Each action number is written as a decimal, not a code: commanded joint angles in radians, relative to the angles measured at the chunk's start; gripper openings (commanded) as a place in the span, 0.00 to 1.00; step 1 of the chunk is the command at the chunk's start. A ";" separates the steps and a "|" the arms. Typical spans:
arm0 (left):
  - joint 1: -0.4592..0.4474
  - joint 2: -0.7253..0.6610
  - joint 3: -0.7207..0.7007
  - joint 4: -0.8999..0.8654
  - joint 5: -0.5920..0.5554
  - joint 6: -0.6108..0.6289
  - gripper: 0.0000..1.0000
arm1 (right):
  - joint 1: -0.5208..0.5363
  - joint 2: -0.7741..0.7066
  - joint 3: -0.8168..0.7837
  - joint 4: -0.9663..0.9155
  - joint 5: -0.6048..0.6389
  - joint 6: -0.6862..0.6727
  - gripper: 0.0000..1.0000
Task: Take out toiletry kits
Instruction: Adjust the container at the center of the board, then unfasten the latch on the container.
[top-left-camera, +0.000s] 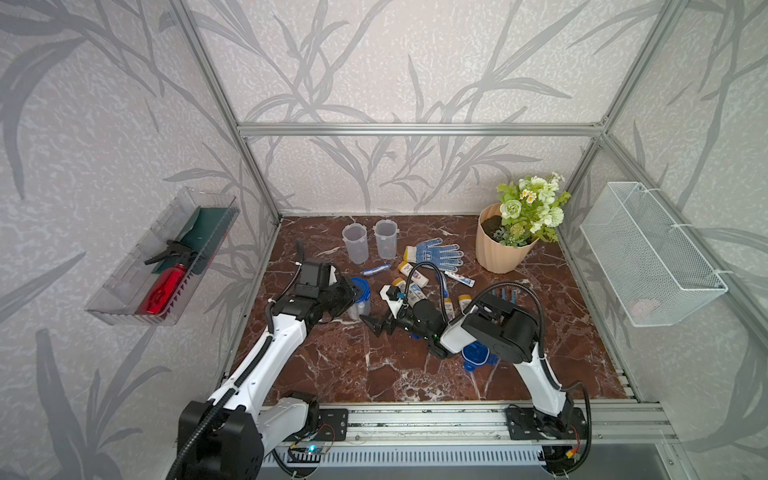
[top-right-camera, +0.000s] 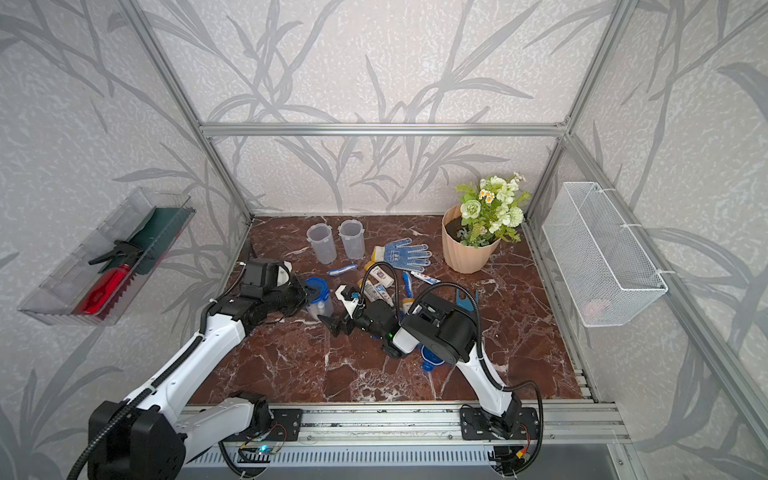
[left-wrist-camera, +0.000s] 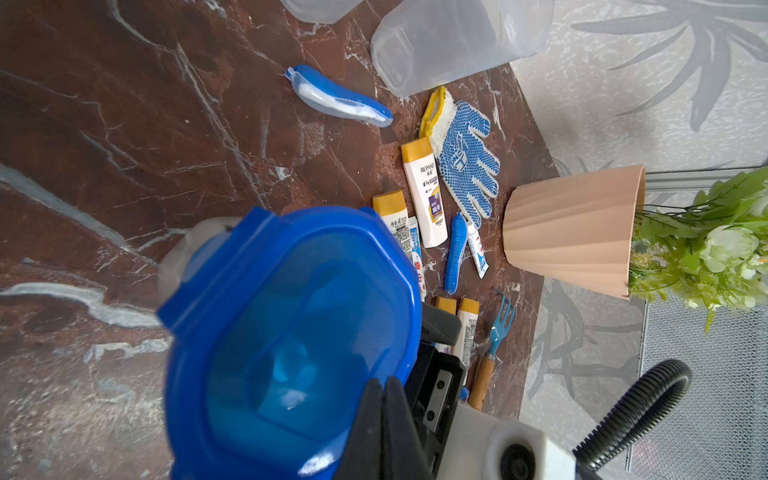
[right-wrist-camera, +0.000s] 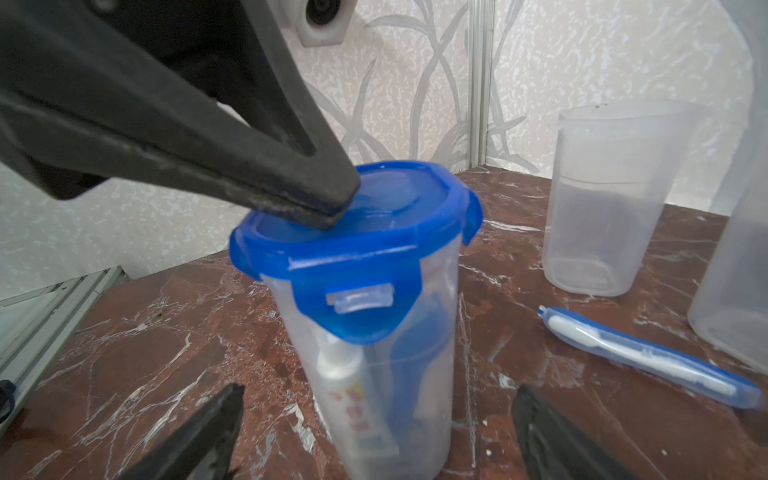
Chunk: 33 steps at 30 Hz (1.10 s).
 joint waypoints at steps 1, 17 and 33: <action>0.007 0.016 0.048 -0.084 -0.032 0.023 0.00 | 0.005 -0.083 -0.044 0.037 0.032 0.052 0.99; 0.021 0.072 0.168 -0.124 -0.060 0.082 0.00 | 0.002 -0.459 0.092 -0.990 0.107 0.428 0.93; 0.023 0.090 0.117 -0.117 -0.030 0.079 0.00 | -0.077 -0.256 0.047 -0.451 -0.240 0.897 0.44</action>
